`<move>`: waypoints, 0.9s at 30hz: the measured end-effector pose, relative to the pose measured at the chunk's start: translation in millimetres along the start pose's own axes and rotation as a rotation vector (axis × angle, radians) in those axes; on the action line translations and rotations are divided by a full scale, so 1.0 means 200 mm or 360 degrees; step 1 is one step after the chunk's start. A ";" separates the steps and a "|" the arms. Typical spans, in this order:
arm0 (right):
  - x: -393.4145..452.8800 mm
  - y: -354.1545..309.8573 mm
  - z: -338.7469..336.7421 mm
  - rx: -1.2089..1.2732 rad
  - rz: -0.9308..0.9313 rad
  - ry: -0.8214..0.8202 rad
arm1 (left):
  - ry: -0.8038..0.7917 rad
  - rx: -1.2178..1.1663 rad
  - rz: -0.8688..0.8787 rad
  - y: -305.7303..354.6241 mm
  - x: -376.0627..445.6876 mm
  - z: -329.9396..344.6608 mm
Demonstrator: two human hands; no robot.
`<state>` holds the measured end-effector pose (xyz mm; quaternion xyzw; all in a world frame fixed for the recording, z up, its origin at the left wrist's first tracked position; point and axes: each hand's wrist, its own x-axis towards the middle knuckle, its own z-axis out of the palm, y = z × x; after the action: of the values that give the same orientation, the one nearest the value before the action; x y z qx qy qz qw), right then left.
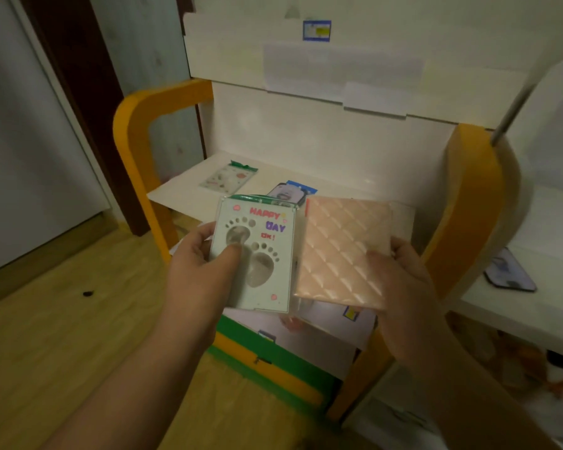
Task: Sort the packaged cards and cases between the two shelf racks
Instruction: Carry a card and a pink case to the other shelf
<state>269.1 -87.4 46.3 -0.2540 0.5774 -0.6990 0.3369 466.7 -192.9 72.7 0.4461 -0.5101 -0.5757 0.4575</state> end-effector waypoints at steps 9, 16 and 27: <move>0.41 0.17 0.10 -0.0026 0.0095 0.0116 | -0.0003 0.0103 -0.0064 -0.04 0.45 0.09; 0.77 0.18 0.21 -0.0012 0.0161 0.0157 | -0.0066 0.0161 -0.0113 -0.05 0.77 0.22; 1.03 0.21 0.35 0.0030 0.0073 0.0211 | -0.0125 0.0290 -0.0124 -0.07 1.21 0.22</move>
<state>196.2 -293.8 11.5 -0.1907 0.5974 -0.7118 0.3164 377.5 -421.8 50.5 0.4826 -0.5602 -0.5612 0.3719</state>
